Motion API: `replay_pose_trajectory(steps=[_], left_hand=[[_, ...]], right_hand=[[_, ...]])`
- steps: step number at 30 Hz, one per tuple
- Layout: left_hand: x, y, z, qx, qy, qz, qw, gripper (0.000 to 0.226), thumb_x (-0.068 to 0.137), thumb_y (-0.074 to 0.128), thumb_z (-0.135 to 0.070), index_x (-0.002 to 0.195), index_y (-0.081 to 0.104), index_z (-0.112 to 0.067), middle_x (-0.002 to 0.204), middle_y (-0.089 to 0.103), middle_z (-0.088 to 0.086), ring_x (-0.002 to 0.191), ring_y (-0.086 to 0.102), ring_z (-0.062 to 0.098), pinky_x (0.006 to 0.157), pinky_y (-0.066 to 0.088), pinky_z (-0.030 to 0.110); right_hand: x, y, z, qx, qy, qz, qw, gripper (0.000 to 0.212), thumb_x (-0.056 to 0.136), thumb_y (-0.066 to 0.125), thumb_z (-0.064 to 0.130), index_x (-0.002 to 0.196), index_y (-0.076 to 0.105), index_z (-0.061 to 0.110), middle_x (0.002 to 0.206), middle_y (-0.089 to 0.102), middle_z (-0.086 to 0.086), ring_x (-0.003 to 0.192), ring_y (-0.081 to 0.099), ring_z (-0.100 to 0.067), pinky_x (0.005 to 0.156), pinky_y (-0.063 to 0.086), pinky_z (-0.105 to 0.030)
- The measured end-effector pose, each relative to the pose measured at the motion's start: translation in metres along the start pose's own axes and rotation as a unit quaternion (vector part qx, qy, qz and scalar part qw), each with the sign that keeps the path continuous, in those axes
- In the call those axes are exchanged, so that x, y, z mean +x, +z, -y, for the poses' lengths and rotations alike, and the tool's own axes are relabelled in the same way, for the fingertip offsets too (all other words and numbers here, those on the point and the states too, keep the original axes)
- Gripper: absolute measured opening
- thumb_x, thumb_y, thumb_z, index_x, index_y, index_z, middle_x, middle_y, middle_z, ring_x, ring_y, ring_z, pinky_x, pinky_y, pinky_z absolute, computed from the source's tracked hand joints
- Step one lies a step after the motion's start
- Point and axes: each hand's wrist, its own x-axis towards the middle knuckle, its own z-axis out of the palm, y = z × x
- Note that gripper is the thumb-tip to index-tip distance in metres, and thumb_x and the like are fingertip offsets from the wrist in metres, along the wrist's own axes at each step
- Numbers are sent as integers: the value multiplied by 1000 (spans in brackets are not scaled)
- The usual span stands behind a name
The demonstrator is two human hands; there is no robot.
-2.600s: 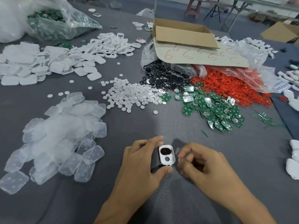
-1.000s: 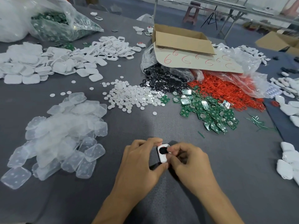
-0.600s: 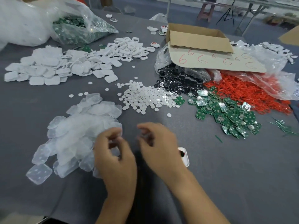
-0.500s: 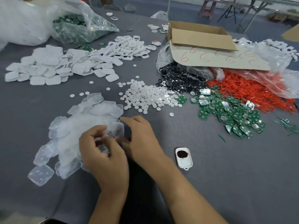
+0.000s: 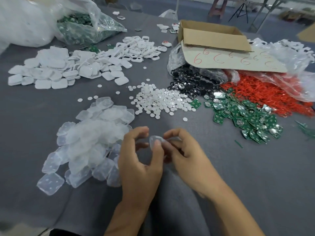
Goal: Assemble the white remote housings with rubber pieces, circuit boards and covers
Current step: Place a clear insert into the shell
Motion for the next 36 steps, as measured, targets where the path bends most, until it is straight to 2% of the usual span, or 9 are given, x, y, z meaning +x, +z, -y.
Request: replay_pose_trajectory(steps=[6,10,15,17,20,22,25,32,36], left_hand=[[-22,7,-26,-178,-213,117,954,40,80,84,-27,114,63,-33,89,77,2,84,75,14,72,54,15],[-35,17,-39,-224,-261,122,931,34,77,82,-27,107,67,-32,89,78,6,82,75,16,72,55,18],[-47,25,-42,-256,-302,136,908,35,77,83,-29,107,67,-29,95,78,9,87,76,23,74,58,23],[-49,26,-39,-203,-268,153,929,32,81,85,-23,106,66,-32,96,78,3,88,75,18,72,56,21],[-47,23,-26,8,-111,181,977,48,77,86,-33,115,58,-41,110,68,-22,104,64,3,81,48,14],[-42,23,-20,122,-47,232,964,67,70,79,-55,129,48,-46,120,54,-33,118,47,-4,89,37,11],[-43,29,-13,223,-1,294,929,87,67,68,-69,144,33,-47,125,52,-35,127,35,-7,97,21,20],[-47,33,-2,244,20,301,922,88,76,62,-70,151,25,-41,124,55,-38,134,33,-6,99,13,20],[-47,34,-2,249,11,299,921,85,77,59,-72,149,26,-43,127,56,-33,134,33,-7,102,15,21]], right_hand=[[-32,-32,6,39,-22,-78,996,22,103,52,15,94,68,4,64,62,-6,55,47,-9,47,38,-16],[-44,-54,7,36,-22,-96,994,10,96,63,12,98,73,11,71,63,-4,62,55,-10,58,48,-18],[-49,-73,3,89,-4,-75,993,15,94,66,6,105,71,13,78,70,-2,67,61,-9,67,52,-19],[-45,-79,1,75,-6,-80,994,13,93,66,4,101,71,12,77,71,-2,67,61,-9,67,52,-20],[-32,-91,1,-48,-7,-82,995,12,93,66,2,90,72,12,74,70,-1,67,59,-10,67,49,-26],[-22,-100,2,-140,1,-48,989,13,93,66,2,87,72,12,74,68,-2,68,58,-19,70,48,-36],[-11,-108,2,-255,6,15,967,14,92,68,4,86,74,15,80,73,-2,77,67,-23,79,54,-39],[0,-104,-5,-302,2,69,951,13,87,75,13,81,76,25,73,69,6,66,60,-4,66,50,-26],[-6,-101,-14,-280,-36,7,959,20,77,86,16,85,72,28,76,64,3,64,58,-15,65,49,-28]])
